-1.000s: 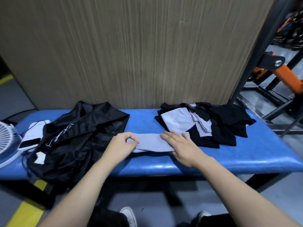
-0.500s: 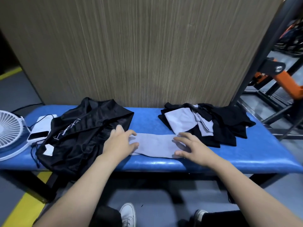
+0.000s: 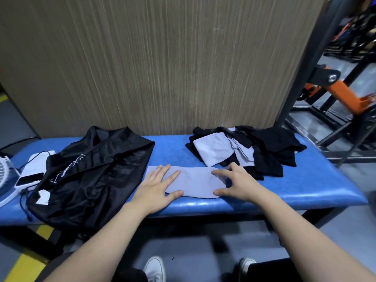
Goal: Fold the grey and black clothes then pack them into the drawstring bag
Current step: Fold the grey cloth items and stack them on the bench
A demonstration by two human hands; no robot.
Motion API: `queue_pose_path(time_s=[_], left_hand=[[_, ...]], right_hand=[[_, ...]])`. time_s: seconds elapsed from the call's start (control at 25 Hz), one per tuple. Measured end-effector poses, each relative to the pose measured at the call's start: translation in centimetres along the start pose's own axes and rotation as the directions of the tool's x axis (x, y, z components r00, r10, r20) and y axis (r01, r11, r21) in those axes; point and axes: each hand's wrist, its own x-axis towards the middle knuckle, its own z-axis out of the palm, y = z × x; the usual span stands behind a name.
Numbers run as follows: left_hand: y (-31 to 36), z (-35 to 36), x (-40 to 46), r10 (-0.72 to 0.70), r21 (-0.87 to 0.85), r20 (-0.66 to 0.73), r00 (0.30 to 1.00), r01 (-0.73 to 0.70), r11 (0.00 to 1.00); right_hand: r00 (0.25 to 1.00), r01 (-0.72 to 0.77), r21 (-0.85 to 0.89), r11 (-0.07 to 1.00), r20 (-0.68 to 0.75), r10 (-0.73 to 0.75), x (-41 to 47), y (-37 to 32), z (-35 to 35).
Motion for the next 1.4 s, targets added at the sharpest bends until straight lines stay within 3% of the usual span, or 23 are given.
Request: queue_pose_path(time_s=[0.2,0.36,0.48,0.68,0.96,1.08,1.2,1.4], left_hand=[[0.2,0.3,0.0,0.015,-0.018,-0.014,1.000,-0.015,1.000],[0.6,0.1,-0.2,0.024,-0.044,-0.002,1.000,-0.024,0.999],[0.2,-0.4,-1.0,0.012,-0.028,0.021,1.000,-0.011,1.000],[0.2,-1.1,-2.7,-0.067,-0.110,-0.034,0.997,0.063,0.992],[0.0,-0.6,-3.1,-0.094,-0.167,-0.202,0.975,0.060,0.984],[0.0,-0.4,-2.6,-0.090,-0.145,-0.213,0.973,0.059,0.988],[-0.1,-0.4,-2.3,-0.066,-0.185,-0.201,0.977,0.028,0.982],[-0.9,-0.8,-2.4,-0.058,-0.486,-0.200,0.978,-0.047,0.873]], right_hand=[[0.997,-0.072,0.281,0.957,0.048,0.061,0.3,-0.6,0.4],[0.984,-0.159,0.504,0.849,0.012,0.178,-0.3,-0.3,-1.2],[0.983,-0.173,0.606,0.777,0.060,0.171,-1.6,0.3,-2.4],[0.980,-0.195,0.536,0.821,0.084,0.178,-2.8,0.1,-2.3],[0.955,-0.117,0.552,0.825,-0.166,0.247,-3.4,-1.5,-3.3],[0.945,-0.006,0.488,0.873,-0.284,0.165,-2.9,-3.2,-3.1],[0.949,0.098,0.445,0.890,-0.312,0.052,-2.0,-5.7,-2.5],[0.970,0.170,0.364,0.916,-0.225,-0.090,0.0,-10.2,0.5]])
